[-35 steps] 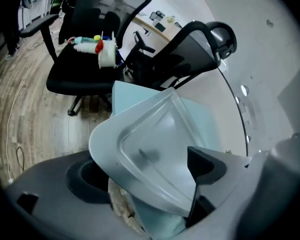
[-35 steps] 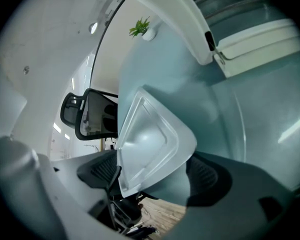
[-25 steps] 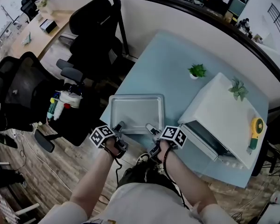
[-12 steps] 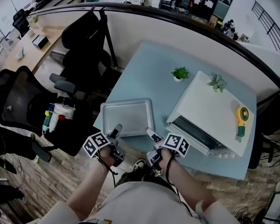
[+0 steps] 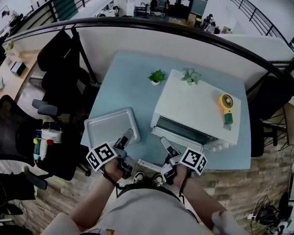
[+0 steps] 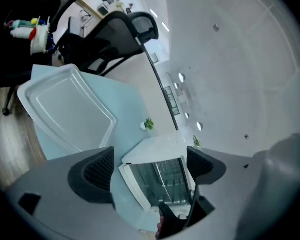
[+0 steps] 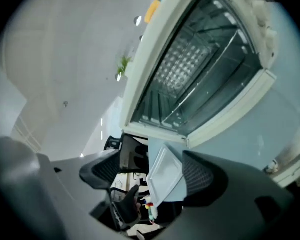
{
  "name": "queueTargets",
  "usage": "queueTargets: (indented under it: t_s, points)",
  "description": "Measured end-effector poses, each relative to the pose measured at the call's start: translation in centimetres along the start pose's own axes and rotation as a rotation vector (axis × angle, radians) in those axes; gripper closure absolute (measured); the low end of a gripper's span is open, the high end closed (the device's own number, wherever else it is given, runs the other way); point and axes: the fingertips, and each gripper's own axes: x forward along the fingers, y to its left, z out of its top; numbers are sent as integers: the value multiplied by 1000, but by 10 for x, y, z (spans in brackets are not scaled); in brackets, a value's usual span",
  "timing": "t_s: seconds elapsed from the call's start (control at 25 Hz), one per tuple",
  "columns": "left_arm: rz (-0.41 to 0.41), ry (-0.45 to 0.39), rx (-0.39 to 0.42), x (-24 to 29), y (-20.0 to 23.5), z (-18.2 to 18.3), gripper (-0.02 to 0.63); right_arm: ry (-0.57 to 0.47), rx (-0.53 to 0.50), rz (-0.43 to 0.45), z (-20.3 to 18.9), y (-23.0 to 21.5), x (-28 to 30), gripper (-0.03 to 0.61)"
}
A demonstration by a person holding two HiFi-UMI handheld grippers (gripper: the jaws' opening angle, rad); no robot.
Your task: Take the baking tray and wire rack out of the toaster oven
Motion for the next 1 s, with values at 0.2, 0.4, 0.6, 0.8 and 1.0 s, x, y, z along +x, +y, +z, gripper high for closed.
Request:
queueTargets:
  t_s: [0.2,0.4,0.6,0.8,1.0]
  points:
    - [-116,94,4,22,-47,-40,166,-149,20,44,30,5,-56,205]
    - [-182,159,1,40,-79,-73,166,-300,52,48,55,-4,-108,218]
    - [-215,240,-29,47,-95,-109,167,-394,177,50,62,-18,-147,227]
    - [-205,275,-29,56,-97,-128,167,-471,190,56,72,-30,-164,232]
    - [-203,275,-18,64,-99,-133,167,-507,252,102,83,-35,-170,235]
